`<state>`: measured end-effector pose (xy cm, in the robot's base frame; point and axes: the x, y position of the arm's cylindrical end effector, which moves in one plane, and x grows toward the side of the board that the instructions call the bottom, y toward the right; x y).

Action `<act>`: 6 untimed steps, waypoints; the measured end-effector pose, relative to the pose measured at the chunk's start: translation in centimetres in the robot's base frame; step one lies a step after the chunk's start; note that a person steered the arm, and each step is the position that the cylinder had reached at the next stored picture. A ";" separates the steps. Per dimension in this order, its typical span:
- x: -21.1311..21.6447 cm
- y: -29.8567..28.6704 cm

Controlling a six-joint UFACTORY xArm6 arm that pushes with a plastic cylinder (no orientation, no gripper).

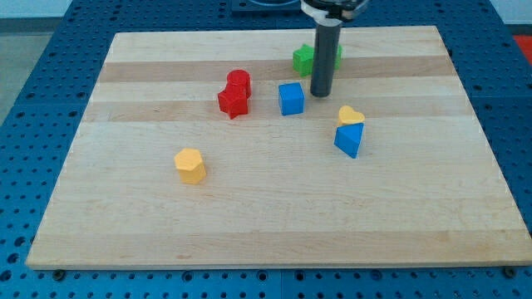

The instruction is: Move the blue cube parallel left to the blue triangle

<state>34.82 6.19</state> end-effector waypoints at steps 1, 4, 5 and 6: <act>-1.1 -1.0; -0.2 -3.4; 3.0 -3.4; 6.2 -3.4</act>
